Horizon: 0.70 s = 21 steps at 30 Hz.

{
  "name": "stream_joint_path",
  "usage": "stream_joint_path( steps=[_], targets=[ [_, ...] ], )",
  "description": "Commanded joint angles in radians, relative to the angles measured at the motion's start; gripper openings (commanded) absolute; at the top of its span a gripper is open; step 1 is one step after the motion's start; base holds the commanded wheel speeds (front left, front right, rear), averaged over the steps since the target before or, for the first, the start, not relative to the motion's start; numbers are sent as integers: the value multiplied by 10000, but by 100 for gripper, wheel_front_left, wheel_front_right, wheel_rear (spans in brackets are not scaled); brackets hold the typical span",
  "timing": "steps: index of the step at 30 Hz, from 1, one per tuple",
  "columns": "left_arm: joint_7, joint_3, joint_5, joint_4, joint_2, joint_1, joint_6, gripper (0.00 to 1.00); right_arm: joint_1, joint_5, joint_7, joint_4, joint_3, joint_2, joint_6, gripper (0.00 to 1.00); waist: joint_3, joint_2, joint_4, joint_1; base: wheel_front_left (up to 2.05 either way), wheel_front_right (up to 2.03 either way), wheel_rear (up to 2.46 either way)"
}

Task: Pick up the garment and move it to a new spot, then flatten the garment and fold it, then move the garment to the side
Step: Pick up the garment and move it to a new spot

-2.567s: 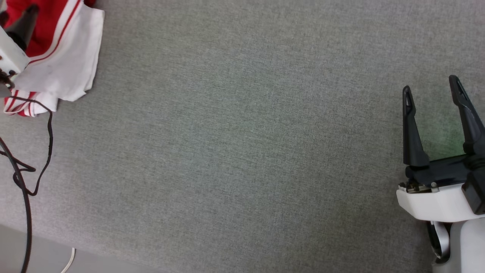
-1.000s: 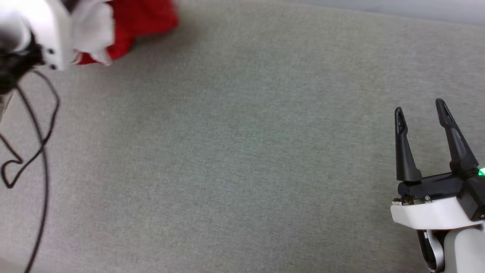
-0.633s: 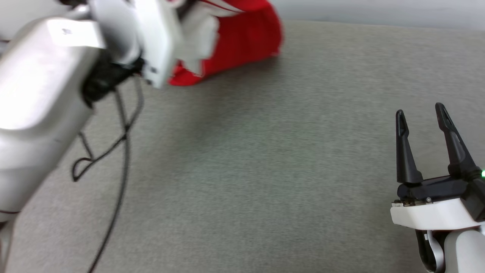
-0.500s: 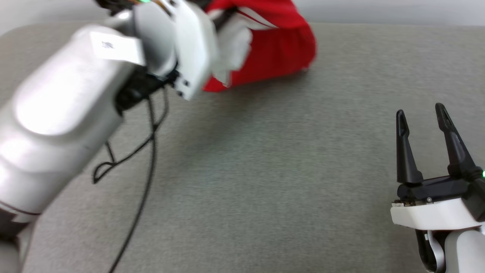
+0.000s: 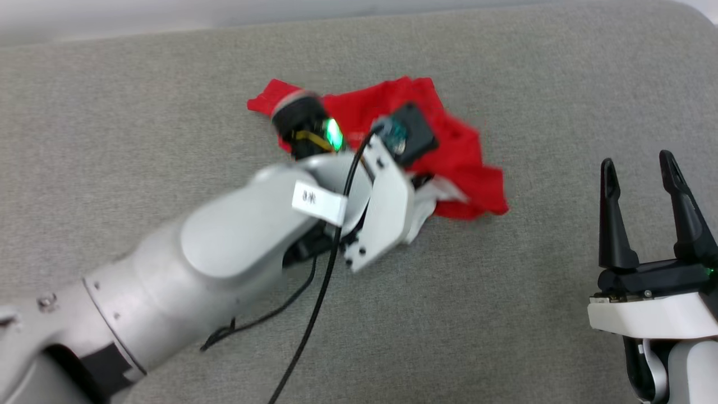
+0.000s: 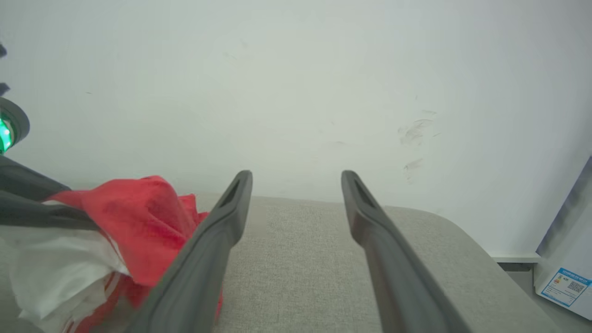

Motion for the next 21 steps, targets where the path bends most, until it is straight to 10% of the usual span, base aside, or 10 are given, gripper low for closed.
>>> stream_joint_path(
  steps=[1, 14, 15, 16, 21],
  targets=[
    [-5, -179, -108, 216, -89, 476, 26, 0, -67, 75, -24, -48, -21, 33, -10, 100, 146, 0, -101, 0, 0, 0, 0],
    [1165, -424, 613, 366, -313, 2696, 6, 0, -192, -36, -24, 27, -97, 34, -10, 100, 338, 0, 65, 0, 0, 0, 0],
    [959, -415, 640, 418, -329, 2640, 7, 18, -178, -50, -24, 39, -102, 34, -10, 100, 294, 0, 112, 0, 0, 0, 0],
    [732, -406, 698, 476, -355, 2526, 7, 97, -142, -60, -24, 54, -107, 34, -9, 100, 233, 0, 164, 0, 0, 0, 0],
    [-986, -161, 676, 955, -508, 2134, 21, 100, 163, -122, -24, 254, -115, 32, -10, 100, -320, 0, 417, 0, 0, 0, 0]
  ],
)
